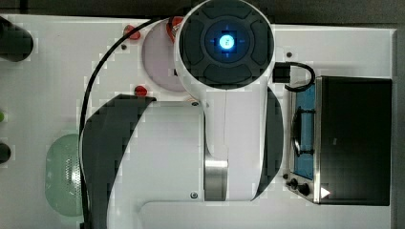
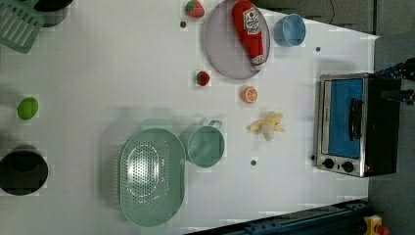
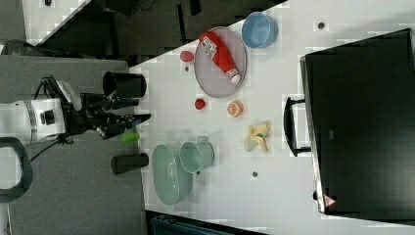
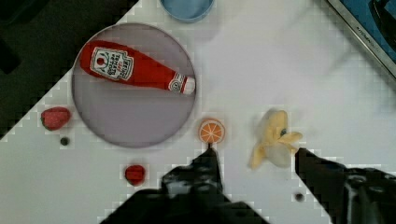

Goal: Pick banana from table and place on oven.

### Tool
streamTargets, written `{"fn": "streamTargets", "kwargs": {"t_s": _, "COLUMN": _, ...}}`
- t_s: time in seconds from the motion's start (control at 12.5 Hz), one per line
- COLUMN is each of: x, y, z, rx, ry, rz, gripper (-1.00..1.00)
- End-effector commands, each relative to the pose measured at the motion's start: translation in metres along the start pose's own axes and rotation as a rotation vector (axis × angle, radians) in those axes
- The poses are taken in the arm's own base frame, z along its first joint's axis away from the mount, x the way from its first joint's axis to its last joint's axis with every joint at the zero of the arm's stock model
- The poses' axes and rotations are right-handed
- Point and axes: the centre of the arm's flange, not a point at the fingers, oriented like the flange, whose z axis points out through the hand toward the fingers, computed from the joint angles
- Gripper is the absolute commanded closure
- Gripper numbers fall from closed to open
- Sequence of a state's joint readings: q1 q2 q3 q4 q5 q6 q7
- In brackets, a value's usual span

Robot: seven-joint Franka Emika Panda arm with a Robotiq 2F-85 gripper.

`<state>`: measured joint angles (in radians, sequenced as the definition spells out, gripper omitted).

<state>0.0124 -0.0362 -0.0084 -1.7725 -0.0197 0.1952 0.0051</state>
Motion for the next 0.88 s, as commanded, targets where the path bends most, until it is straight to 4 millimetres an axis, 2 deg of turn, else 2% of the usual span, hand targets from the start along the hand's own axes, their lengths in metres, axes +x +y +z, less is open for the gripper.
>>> {"fn": "streamTargets", "kwargs": {"t_s": 0.08, "x": -0.087, "y": 0.141, "z": -0.054, "rx": -0.02, "ry": -0.035, "rz": 0.144, "gripper": -0.59}}
{"fn": "streamTargets", "kwargs": {"t_s": 0.24, "x": -0.088, "y": 0.14, "z": -0.053, "rx": -0.018, "ry": -0.033, "rz": 0.142, "gripper": -0.99}}
{"fn": "streamTargets", "kwargs": {"t_s": 0.48, "x": -0.084, "y": 0.134, "z": -0.042, "rx": -0.033, "ry": -0.046, "rz": 0.138, "gripper": -1.0}}
{"fn": "streamTargets", "kwargs": {"t_s": 0.64, "x": -0.073, "y": 0.122, "z": -0.016, "rx": -0.063, "ry": -0.073, "rz": 0.135, "gripper": -1.0}}
{"fn": "streamTargets", "kwargs": {"t_s": 0.88, "x": -0.045, "y": 0.093, "z": 0.041, "rx": -0.086, "ry": -0.089, "rz": 0.132, "gripper": -1.0}}
